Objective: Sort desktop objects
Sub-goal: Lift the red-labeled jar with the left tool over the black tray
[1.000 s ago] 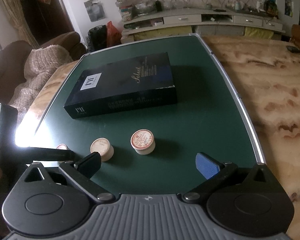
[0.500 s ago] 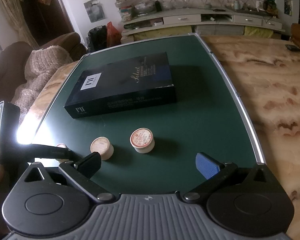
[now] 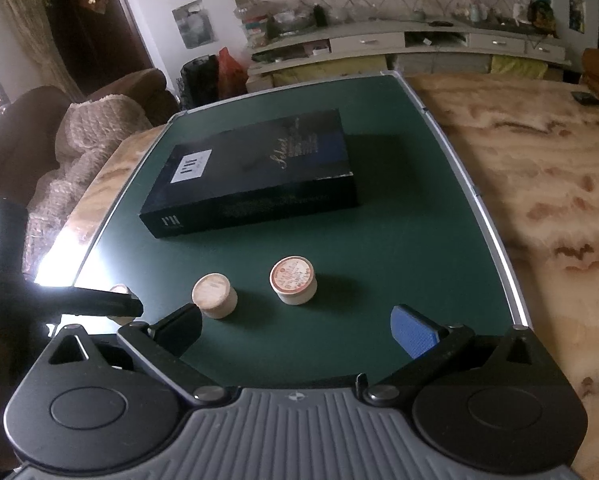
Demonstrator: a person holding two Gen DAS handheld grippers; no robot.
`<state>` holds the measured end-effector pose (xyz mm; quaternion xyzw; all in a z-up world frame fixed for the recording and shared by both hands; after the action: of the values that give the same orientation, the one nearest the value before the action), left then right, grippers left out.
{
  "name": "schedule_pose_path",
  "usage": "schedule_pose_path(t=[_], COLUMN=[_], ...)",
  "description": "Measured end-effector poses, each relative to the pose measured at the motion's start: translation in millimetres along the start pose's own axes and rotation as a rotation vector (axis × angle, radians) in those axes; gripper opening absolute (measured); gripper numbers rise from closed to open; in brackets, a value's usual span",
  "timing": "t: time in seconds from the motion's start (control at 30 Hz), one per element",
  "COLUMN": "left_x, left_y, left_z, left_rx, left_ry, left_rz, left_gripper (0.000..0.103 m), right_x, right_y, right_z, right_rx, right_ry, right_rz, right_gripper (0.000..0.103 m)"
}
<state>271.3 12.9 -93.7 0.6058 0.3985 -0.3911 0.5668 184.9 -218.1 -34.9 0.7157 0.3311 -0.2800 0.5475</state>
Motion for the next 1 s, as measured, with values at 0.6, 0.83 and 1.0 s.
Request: schedule_pose_path(t=[0.6, 0.83, 1.0], left_x=[-103, -121, -116], left_y=[-59, -92, -114], left_z=[12, 19, 24], left_rx=[0.003, 0.000, 0.004], left_ry=[-0.032, -0.048, -0.035], left_rz=[0.048, 0.036, 0.008], left_gripper=[0.041, 0.041, 0.041], right_x=[-32, -44, -58], right_y=[-10, -22, -30], right_z=[-3, -1, 2], right_rx=[0.003, 0.008, 0.013], right_ry=[0.018, 0.024, 0.028], right_rz=[0.041, 0.052, 0.059], right_gripper=[0.103, 0.103, 0.103])
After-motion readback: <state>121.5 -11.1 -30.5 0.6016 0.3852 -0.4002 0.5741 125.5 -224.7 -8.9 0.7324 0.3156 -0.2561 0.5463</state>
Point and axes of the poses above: each gripper's, at about its wrist camera, not at the fingertips, and x roughly the way its jaws point, z to its right, y to its top, the point moved 3 cm from there along x, roughly the way its jaws point, and after that the axes turned 4 degrees about -z, right-handed, at the moved point
